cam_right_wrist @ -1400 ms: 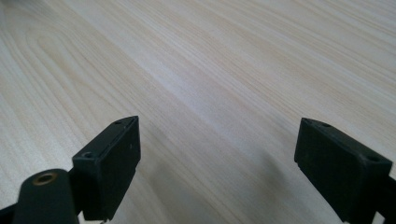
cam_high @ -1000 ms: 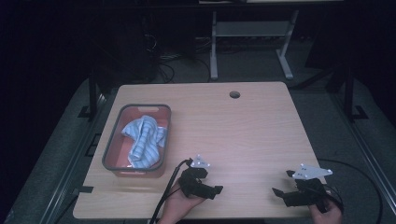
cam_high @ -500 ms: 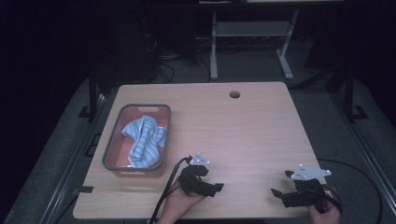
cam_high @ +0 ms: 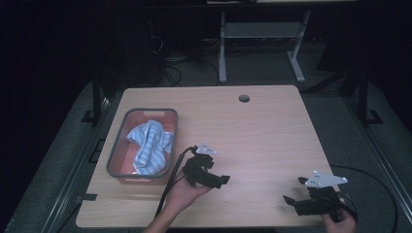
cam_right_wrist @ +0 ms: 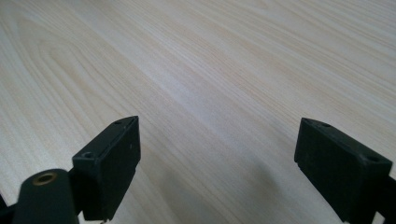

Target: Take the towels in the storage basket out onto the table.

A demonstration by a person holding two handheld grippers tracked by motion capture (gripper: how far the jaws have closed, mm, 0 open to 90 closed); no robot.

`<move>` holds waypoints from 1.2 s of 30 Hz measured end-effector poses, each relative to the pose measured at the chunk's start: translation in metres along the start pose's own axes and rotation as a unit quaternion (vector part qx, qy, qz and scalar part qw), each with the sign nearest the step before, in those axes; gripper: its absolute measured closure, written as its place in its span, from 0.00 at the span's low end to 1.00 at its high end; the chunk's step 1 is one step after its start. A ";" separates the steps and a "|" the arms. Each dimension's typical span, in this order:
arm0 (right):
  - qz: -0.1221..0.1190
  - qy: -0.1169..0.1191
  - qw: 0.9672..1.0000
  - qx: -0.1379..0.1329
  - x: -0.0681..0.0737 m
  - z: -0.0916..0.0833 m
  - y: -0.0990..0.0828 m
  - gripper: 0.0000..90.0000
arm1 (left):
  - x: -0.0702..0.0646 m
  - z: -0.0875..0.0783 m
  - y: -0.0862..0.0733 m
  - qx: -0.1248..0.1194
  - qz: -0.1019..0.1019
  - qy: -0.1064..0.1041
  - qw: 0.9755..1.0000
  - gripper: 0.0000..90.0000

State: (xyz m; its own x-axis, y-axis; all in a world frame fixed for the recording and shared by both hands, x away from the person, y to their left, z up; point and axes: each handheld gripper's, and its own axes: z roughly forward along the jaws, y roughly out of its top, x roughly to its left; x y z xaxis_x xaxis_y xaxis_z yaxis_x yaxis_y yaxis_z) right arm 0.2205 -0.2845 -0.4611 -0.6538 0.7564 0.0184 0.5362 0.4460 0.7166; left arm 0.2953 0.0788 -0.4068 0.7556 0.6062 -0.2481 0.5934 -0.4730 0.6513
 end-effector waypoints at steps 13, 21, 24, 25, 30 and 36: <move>-0.005 0.003 1.000 -0.005 0.001 0.000 0.000 0.15 | 0.011 -0.020 0.023 -0.012 0.002 -0.007 1.000 0.22; -0.001 -0.001 1.000 -0.007 -0.001 -0.003 -0.001 0.15 | 0.018 -0.032 0.034 -0.007 0.001 -0.019 1.000 0.21; -0.001 -0.004 1.000 -0.010 -0.001 -0.004 -0.001 0.15 | 0.022 -0.040 0.035 -0.014 -0.006 -0.022 1.000 0.22; -0.001 -0.004 1.000 -0.010 -0.001 -0.004 -0.001 0.15 | 0.022 -0.040 0.035 -0.014 -0.006 -0.022 1.000 0.22; -0.002 -0.006 1.000 -0.015 -0.001 -0.005 0.000 0.15 | 0.032 -0.061 0.042 -0.016 -0.008 -0.010 1.000 0.22; -0.005 -0.008 1.000 -0.014 0.000 -0.005 0.001 0.15 | 0.042 -0.079 0.041 -0.026 -0.024 -0.011 0.999 0.24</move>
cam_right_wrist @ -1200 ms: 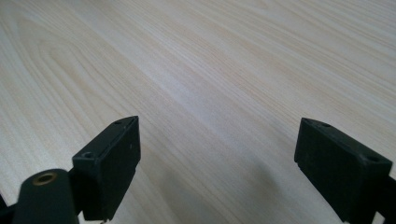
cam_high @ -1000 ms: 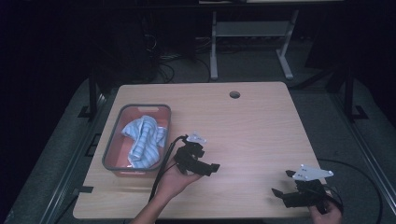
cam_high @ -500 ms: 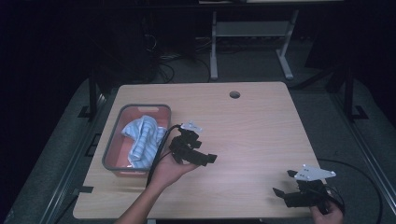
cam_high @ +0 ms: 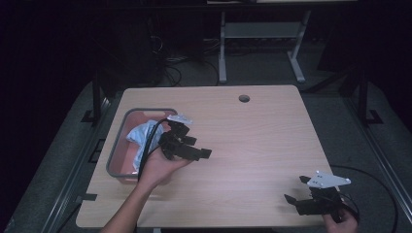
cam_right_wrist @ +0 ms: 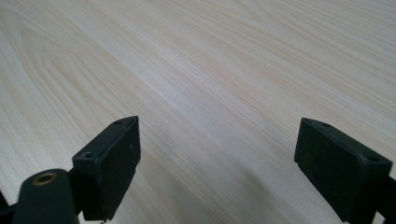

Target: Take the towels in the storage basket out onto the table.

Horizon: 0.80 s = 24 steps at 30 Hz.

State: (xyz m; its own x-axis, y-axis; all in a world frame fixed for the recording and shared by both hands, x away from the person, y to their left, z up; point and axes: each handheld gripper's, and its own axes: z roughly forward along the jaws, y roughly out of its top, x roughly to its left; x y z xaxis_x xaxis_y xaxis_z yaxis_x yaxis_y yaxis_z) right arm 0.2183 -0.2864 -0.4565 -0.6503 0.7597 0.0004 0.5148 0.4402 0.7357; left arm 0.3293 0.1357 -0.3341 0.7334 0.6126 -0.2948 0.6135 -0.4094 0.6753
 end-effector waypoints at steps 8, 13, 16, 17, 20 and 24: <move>-0.006 0.000 1.000 0.007 0.002 0.001 0.001 0.15 | 0.015 -0.020 -0.006 -0.004 -0.021 0.010 1.000 0.24; -0.016 -0.008 1.000 0.017 0.003 0.002 0.001 0.15 | 0.029 -0.031 -0.008 -0.011 -0.041 0.015 0.999 0.25; -0.016 -0.007 1.000 0.017 0.004 0.002 0.002 0.15 | 0.036 -0.036 -0.009 -0.017 -0.050 0.017 0.998 0.25; -0.015 -0.007 1.000 0.017 0.005 0.002 0.002 0.15 | 0.039 -0.038 -0.010 -0.017 -0.055 0.020 0.998 0.25; -0.019 -0.004 1.000 0.017 0.004 0.004 0.002 0.15 | 0.046 -0.044 -0.014 -0.021 -0.060 0.019 0.998 0.27; -0.024 -0.007 1.000 0.016 0.005 0.004 0.002 0.15 | 0.054 -0.052 -0.019 -0.027 -0.067 0.027 0.997 0.27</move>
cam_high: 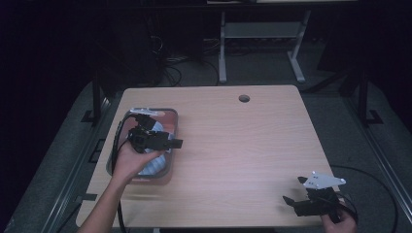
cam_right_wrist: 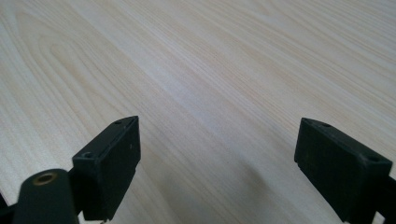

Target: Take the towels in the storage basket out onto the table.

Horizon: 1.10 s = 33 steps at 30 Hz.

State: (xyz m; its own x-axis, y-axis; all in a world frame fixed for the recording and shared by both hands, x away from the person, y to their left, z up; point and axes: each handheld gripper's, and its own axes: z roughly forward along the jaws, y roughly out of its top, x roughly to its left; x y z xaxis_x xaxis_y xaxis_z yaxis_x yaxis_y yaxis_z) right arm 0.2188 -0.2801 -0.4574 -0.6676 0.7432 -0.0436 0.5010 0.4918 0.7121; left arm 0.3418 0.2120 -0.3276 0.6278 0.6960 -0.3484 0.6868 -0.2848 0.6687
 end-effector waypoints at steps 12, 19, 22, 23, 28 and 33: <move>0.004 0.000 1.000 -0.001 0.001 0.001 0.000 0.15 | 0.033 -0.019 -0.008 -0.005 -0.037 0.040 0.998 0.27; 0.001 0.003 1.000 -0.003 0.001 0.001 0.000 0.15 | 0.048 -0.023 -0.014 -0.004 -0.056 0.063 0.996 0.27; 0.005 0.005 1.000 -0.002 0.001 0.000 0.000 0.15 | 0.053 -0.025 -0.015 0.000 -0.060 0.072 0.996 0.27; 0.001 0.004 1.000 -0.003 0.001 0.001 0.000 0.15 | 0.055 -0.025 -0.015 0.000 -0.065 0.074 0.995 0.27; 0.002 0.003 1.000 -0.003 0.000 0.000 0.000 0.15 | 0.065 -0.024 -0.020 0.011 -0.073 0.089 0.993 0.27; 0.005 0.006 1.000 0.000 0.002 0.001 0.000 0.15 | 0.076 -0.016 -0.025 0.031 -0.091 0.118 0.988 0.27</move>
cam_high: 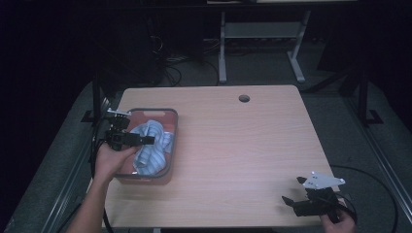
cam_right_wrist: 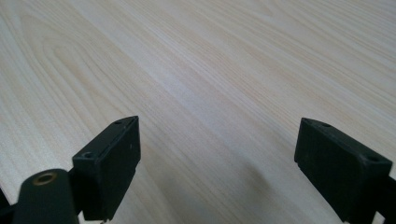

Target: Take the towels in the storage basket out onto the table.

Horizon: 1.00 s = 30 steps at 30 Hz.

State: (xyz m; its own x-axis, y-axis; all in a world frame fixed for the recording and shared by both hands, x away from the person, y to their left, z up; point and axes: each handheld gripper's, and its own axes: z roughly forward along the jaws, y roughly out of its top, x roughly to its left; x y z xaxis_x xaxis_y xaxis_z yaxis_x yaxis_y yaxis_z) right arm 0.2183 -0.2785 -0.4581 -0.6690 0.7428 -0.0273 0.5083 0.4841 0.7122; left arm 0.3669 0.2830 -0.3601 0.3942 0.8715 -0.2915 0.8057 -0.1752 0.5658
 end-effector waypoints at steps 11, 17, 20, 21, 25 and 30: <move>0.000 0.000 1.000 -0.001 0.001 0.000 0.000 0.15 | 0.002 0.029 0.004 0.058 -0.007 0.054 0.997 0.30; 0.000 -0.001 1.000 -0.003 0.001 -0.001 0.000 0.15 | -0.001 0.041 0.004 0.080 -0.002 0.070 0.994 0.33; -0.001 -0.001 1.000 -0.001 0.001 -0.001 0.000 0.15 | 0.000 0.049 0.004 0.091 -0.004 0.078 0.993 0.33; -0.004 -0.001 1.000 -0.005 0.000 -0.001 0.000 0.15 | 0.001 0.054 0.003 0.104 -0.005 0.082 0.991 0.34; -0.001 -0.001 1.000 -0.004 0.000 -0.002 0.000 0.15 | 0.004 0.062 0.002 0.121 -0.021 0.086 0.989 0.36; -0.002 0.002 1.000 -0.002 0.000 0.000 0.000 0.15 | 0.004 0.068 0.003 0.137 -0.008 0.093 0.986 0.46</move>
State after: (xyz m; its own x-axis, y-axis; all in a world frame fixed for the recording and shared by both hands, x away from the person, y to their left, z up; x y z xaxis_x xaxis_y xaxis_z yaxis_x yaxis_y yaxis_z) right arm 0.2184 -0.2778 -0.4580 -0.6735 0.7387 -0.0266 0.5036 0.4849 0.7150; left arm 0.4004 0.2544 -0.4122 0.3133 0.9395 -0.1383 0.9104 -0.2558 0.3251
